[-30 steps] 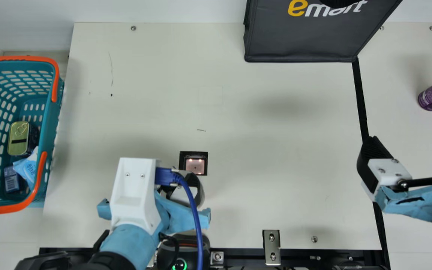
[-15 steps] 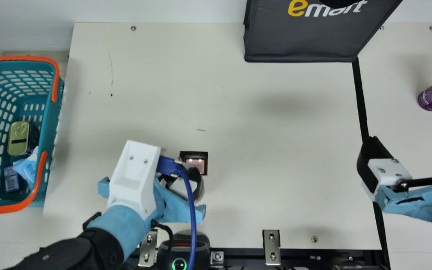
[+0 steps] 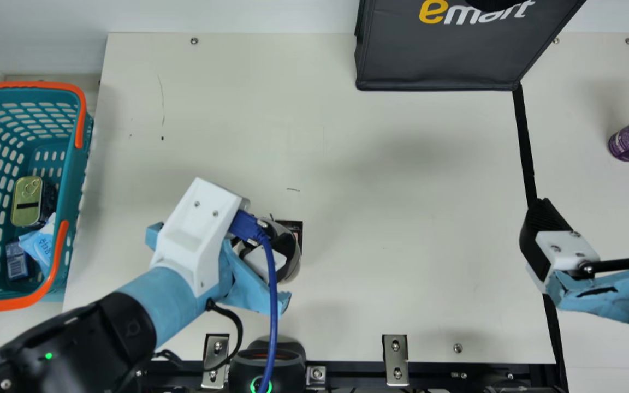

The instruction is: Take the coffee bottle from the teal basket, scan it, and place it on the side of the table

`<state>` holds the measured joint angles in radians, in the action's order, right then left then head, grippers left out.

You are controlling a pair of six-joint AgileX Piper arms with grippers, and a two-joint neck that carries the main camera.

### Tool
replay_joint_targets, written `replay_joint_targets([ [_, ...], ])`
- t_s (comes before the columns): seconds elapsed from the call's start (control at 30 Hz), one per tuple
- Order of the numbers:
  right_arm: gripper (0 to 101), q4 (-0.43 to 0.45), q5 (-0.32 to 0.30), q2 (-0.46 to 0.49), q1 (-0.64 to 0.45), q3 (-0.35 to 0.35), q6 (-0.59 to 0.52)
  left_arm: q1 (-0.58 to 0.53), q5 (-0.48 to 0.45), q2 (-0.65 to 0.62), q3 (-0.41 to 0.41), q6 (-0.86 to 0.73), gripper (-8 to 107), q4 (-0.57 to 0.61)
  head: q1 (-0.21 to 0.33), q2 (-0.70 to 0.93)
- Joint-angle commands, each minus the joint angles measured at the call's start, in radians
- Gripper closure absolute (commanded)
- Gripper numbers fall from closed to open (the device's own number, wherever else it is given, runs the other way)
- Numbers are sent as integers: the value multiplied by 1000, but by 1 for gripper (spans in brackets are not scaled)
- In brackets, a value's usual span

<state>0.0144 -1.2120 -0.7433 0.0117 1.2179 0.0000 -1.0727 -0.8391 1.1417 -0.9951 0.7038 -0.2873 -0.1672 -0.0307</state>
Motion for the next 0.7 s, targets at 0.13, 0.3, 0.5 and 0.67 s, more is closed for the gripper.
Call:
replay_joint_targets([
  [0.13,6,0,0,0,0,0,0,75,18,-12,9,-271,107,137,29,3],
  [0.3,6,0,0,0,0,0,0,122,28,-23,22,-418,107,230,29,3],
  [0.5,6,0,0,0,0,0,0,176,37,-26,29,-592,107,343,29,3],
  [0.67,6,0,0,0,0,0,0,228,26,-24,20,-757,107,457,29,3],
])
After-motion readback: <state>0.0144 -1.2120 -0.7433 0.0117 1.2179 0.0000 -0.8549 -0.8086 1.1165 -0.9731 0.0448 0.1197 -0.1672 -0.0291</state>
